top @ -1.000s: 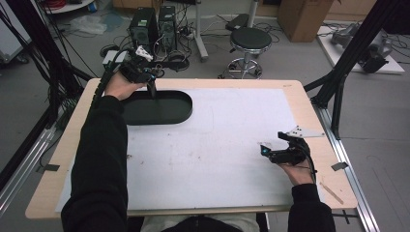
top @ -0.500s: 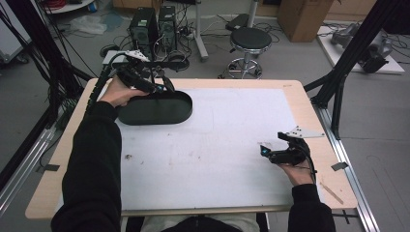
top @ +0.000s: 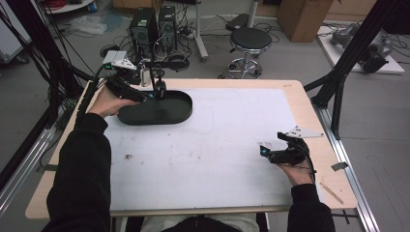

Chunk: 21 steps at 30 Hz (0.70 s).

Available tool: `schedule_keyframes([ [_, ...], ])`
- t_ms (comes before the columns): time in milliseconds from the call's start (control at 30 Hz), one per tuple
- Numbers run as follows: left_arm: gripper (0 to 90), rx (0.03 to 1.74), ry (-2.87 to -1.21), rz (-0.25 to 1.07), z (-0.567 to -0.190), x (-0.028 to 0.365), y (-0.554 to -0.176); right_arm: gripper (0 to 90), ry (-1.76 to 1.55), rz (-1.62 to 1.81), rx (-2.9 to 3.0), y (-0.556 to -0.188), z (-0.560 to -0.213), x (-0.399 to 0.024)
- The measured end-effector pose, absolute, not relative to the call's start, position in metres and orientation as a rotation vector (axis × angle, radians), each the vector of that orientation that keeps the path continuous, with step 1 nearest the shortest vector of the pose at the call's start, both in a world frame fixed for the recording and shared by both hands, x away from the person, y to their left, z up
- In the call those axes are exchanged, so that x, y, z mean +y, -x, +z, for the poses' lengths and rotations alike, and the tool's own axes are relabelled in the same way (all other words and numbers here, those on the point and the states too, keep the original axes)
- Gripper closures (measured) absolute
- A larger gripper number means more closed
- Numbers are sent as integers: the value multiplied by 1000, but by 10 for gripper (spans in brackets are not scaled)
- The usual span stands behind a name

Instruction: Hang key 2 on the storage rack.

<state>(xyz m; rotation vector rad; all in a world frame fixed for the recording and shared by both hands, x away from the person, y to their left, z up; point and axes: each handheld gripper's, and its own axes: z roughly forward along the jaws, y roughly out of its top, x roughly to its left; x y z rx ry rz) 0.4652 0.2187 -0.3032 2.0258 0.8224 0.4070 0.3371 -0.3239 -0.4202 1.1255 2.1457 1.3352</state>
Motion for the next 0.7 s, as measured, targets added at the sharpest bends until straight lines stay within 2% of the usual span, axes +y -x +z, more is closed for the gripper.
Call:
schedule_keyframes([
  [700,76,853,-1959,425,-336,244,-421,8,-1133,1330,2150,-337,-420,-323],
])
